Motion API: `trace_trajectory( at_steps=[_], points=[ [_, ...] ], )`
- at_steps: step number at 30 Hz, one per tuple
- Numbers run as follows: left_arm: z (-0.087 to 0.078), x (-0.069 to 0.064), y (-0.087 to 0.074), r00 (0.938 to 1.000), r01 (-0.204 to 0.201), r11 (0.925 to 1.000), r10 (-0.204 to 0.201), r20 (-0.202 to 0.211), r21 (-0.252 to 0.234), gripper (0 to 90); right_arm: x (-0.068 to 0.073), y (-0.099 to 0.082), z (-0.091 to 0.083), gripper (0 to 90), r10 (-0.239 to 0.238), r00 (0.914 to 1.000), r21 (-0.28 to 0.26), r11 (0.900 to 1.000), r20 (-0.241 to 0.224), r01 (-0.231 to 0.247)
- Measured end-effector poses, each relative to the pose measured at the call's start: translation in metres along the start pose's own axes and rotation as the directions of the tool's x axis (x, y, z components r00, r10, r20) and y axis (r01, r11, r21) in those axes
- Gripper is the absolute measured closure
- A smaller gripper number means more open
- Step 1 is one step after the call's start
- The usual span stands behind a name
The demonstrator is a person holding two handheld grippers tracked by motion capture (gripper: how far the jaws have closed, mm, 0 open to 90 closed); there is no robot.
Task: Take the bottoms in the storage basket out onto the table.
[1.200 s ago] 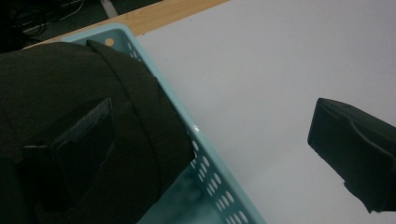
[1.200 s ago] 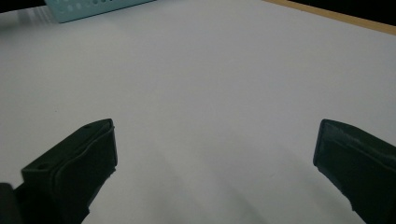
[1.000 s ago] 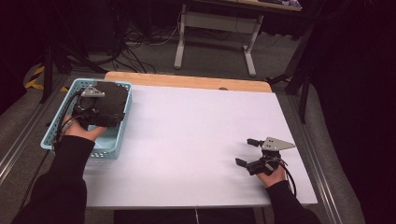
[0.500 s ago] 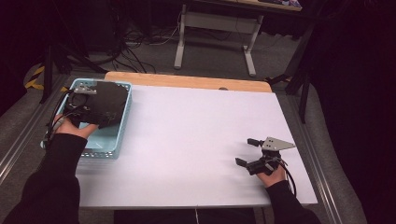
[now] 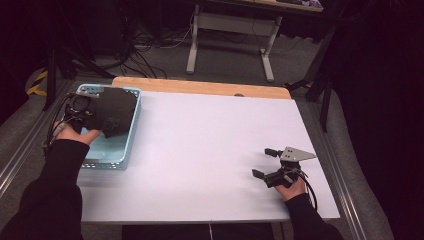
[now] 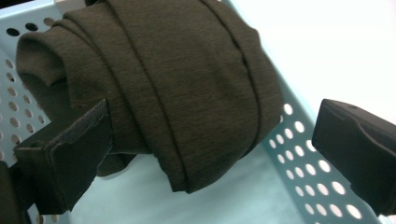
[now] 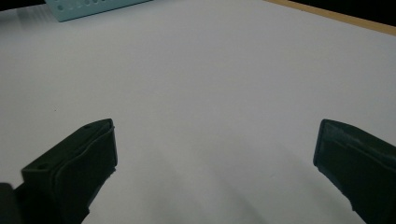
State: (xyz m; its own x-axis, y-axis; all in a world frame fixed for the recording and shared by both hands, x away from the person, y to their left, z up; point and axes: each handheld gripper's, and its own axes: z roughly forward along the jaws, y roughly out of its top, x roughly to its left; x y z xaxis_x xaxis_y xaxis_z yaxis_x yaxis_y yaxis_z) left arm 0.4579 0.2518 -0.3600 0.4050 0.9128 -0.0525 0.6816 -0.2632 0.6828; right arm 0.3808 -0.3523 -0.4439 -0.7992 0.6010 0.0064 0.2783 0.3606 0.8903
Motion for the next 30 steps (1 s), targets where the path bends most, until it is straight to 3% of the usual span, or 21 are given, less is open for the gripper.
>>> trace_trajectory(
  at_steps=[14,22,27,30],
  points=[
    [0.011,0.017,0.002,0.9992,0.039,0.9987,-0.039,0.005,0.033,0.7,0.0,0.0,0.0,0.2,0.004,1.0,0.001,1.0,-0.002,-0.004],
    [0.025,0.019,0.001,0.9996,0.028,0.9974,-0.027,-0.003,0.067,2.0,0.0,0.0,0.001,0.2,0.003,1.0,0.002,1.0,-0.004,-0.003],
    [0.034,0.018,0.002,0.9996,0.014,0.9975,-0.016,0.023,0.069,1.1,0.0,0.0,0.0,0.2,0.002,1.0,0.001,1.0,-0.005,-0.002],
    [0.039,0.02,0.002,0.9981,0.026,0.9972,-0.03,0.054,0.071,0.9,0.0,0.0,0.001,0.2,0.002,1.0,0.002,1.0,-0.006,-0.002]
  ],
)
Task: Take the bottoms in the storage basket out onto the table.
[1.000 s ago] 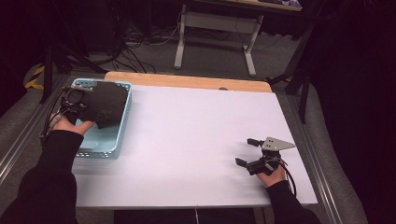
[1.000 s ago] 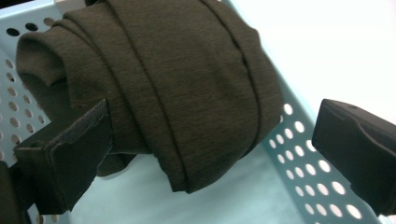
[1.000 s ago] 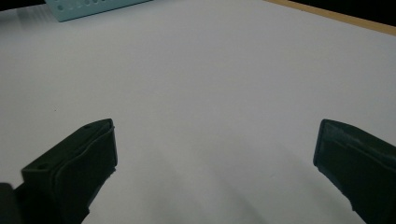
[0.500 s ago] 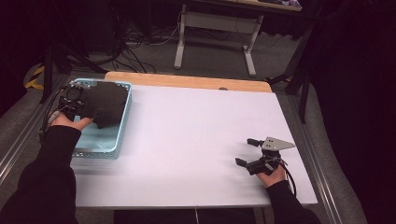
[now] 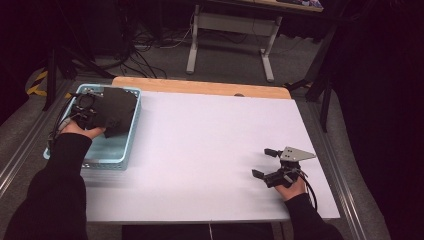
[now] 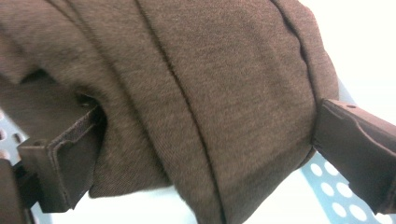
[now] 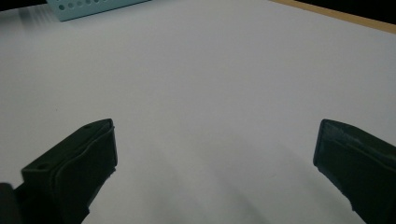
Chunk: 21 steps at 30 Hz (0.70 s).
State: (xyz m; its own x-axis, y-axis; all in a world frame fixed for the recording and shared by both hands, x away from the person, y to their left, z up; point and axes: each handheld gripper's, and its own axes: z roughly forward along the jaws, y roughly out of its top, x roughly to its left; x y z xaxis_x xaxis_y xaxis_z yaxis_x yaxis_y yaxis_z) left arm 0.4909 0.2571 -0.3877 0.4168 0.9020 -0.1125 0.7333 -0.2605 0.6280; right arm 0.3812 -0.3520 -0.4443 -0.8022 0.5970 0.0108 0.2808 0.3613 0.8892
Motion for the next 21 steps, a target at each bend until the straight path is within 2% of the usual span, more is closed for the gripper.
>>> trace_trajectory(
  at_steps=[8,14,19,21],
  points=[
    [0.007,0.003,0.001,0.9986,0.016,0.9998,-0.017,0.049,0.007,0.3,0.0,0.0,0.0,0.3,-0.005,1.0,0.001,1.0,-0.004,0.005],
    [0.015,0.005,0.002,0.9947,0.013,0.9997,-0.015,0.102,0.023,0.0,0.0,0.0,0.001,0.3,-0.006,1.0,0.001,1.0,-0.003,0.006],
    [0.023,0.007,0.004,0.9898,0.026,0.9987,-0.032,0.139,0.043,0.0,0.0,0.0,0.001,0.3,-0.007,1.0,0.002,1.0,-0.004,0.007],
    [0.025,0.007,0.004,0.9901,0.021,0.9988,-0.027,0.138,0.044,0.0,0.0,0.0,0.001,0.3,-0.007,1.0,0.001,1.0,-0.004,0.007]
  ],
)
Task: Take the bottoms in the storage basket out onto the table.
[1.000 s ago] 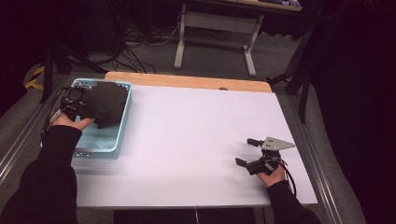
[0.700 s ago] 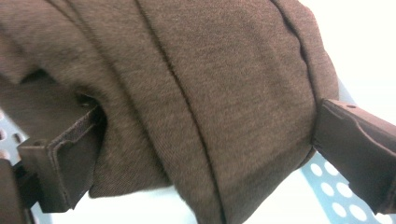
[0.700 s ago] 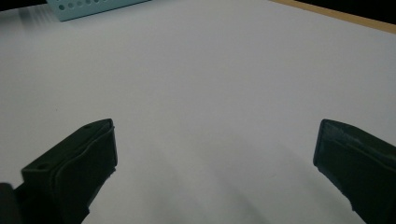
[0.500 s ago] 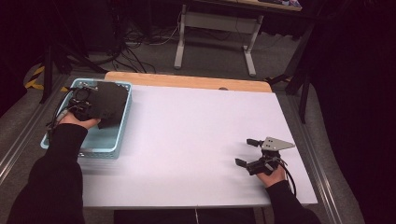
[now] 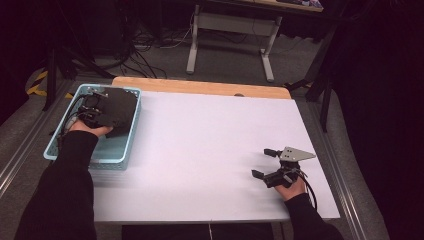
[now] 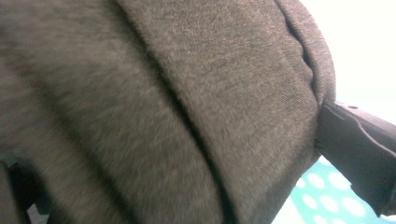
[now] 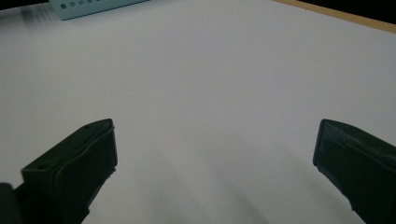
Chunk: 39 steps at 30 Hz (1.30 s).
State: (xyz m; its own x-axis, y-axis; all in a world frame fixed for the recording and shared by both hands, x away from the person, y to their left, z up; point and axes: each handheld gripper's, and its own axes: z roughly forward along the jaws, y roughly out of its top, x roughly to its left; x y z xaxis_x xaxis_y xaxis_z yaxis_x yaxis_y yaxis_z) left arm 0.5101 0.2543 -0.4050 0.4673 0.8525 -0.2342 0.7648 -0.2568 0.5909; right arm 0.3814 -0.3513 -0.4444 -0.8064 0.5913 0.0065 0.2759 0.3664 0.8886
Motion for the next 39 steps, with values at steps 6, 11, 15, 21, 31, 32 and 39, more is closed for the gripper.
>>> trace_trajectory(
  at_steps=[6,11,15,21,31,32,39],
  points=[
    [0.007,0.0,0.001,0.9999,-0.012,0.9997,0.012,-0.01,0.02,0.0,0.0,0.0,0.0,0.3,-0.002,1.0,0.0,1.0,-0.002,0.002],
    [0.008,-0.001,0.001,0.9999,-0.006,0.9997,0.006,-0.015,0.025,0.1,0.0,0.0,0.0,0.3,-0.002,1.0,0.0,1.0,-0.003,0.002],
    [0.01,-0.003,0.002,0.9999,-0.011,0.9991,0.011,-0.008,0.041,7.0,0.001,0.0,0.001,0.3,-0.003,1.0,0.001,1.0,-0.005,0.003],
    [0.004,-0.01,0.004,0.9987,-0.042,0.9975,0.044,-0.025,0.057,30.0,0.0,0.0,0.001,0.3,-0.002,1.0,0.002,1.0,-0.007,0.002],
    [-0.001,-0.013,0.004,0.9987,-0.047,0.9977,0.048,-0.019,0.049,47.3,0.0,0.0,0.0,0.3,-0.002,1.0,0.0,1.0,-0.008,0.002],
    [-0.001,-0.012,0.003,0.9984,-0.053,0.9974,0.054,-0.018,0.048,47.5,0.0,0.0,0.0,0.3,-0.002,1.0,0.0,1.0,-0.008,0.002],
    [-0.003,-0.011,0.0,0.9983,-0.057,0.9982,0.057,-0.009,0.018,47.7,0.0,0.0,0.0,0.3,-0.001,1.0,-0.001,1.0,-0.009,0.001]
  ],
)
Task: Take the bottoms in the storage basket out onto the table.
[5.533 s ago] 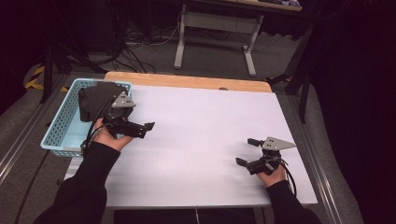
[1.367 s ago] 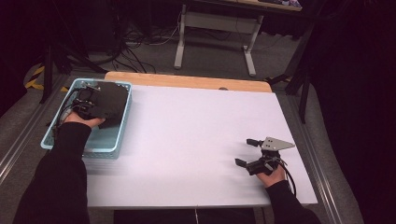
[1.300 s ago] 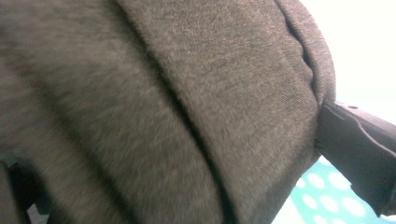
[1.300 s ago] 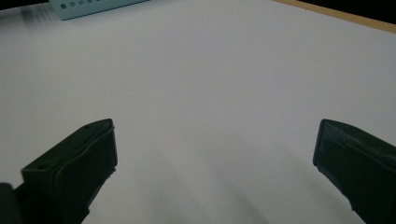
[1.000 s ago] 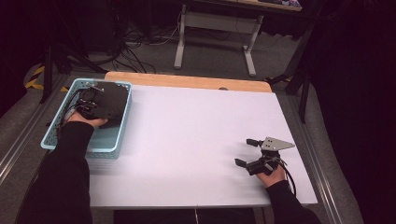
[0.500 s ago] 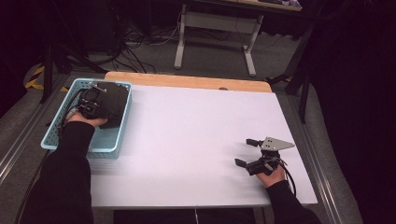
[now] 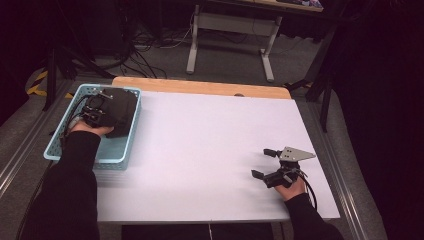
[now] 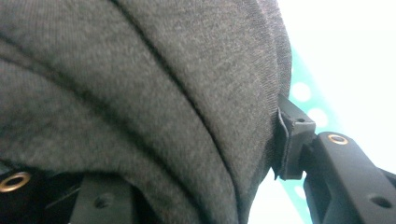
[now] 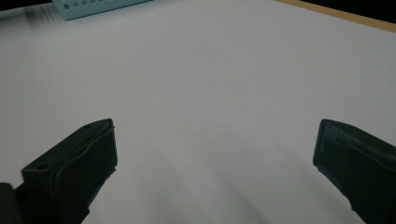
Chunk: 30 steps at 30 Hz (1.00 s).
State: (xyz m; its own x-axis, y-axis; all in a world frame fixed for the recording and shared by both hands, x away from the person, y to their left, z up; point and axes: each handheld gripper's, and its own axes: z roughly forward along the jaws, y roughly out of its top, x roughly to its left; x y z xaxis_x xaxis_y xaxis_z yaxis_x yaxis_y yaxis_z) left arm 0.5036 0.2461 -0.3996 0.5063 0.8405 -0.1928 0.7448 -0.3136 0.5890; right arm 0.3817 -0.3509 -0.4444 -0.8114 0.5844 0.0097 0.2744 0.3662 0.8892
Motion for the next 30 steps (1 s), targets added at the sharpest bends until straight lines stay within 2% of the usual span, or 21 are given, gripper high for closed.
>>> trace_trajectory(
  at_steps=[5,10,22,26,29,30],
  points=[
    [-0.004,-0.002,-0.001,0.9999,-0.016,0.9996,0.016,-0.006,-0.023,48.2,0.0,0.0,0.0,0.3,0.001,1.0,-0.001,1.0,0.0,-0.001],
    [-0.008,-0.004,-0.003,0.9987,-0.046,0.9959,0.044,-0.027,-0.078,49.5,0.0,0.0,0.0,0.3,0.003,1.0,0.0,1.0,0.0,-0.003],
    [-0.02,-0.007,-0.006,0.9986,-0.051,0.9869,0.049,-0.019,-0.153,50.8,-0.001,0.0,-0.001,0.3,0.007,1.0,-0.003,1.0,0.0,-0.007],
    [-0.026,-0.01,-0.009,0.998,-0.061,0.9813,0.057,-0.026,-0.183,51.2,-0.001,0.0,-0.001,0.3,0.006,1.0,-0.003,1.0,-0.001,-0.006],
    [-0.03,-0.013,-0.011,0.9972,-0.071,0.9748,0.065,-0.037,-0.211,52.0,0.0,0.0,-0.001,0.3,0.005,1.0,-0.002,1.0,0.0,-0.005],
    [-0.033,-0.014,-0.012,0.9968,-0.075,0.97,0.068,-0.042,-0.231,52.3,0.0,0.0,-0.001,0.3,0.005,1.0,-0.001,1.0,0.0,-0.005]
  ],
)
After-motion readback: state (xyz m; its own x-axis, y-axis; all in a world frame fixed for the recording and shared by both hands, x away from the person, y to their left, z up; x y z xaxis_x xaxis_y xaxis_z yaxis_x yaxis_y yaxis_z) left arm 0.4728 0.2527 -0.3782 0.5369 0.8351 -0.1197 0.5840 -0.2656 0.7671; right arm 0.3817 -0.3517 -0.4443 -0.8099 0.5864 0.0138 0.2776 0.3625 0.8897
